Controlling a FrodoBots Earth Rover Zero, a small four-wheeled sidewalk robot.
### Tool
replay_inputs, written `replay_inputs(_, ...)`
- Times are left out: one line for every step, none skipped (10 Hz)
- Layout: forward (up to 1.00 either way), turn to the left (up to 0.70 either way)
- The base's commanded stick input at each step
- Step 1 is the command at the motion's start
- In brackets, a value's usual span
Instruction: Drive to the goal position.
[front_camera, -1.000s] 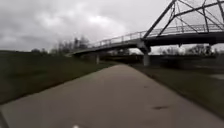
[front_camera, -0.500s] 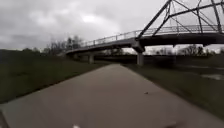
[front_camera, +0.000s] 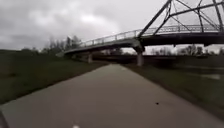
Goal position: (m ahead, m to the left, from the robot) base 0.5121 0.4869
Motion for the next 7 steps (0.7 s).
replay_inputs(1.00,0.00)
replay_inputs(1.00,0.00)
replay_inputs(1.00,0.00)
replay_inputs(1.00,0.00)
replay_inputs(1.00,0.00)
replay_inputs(1.00,-0.24)
replay_inputs(1.00,-0.39)
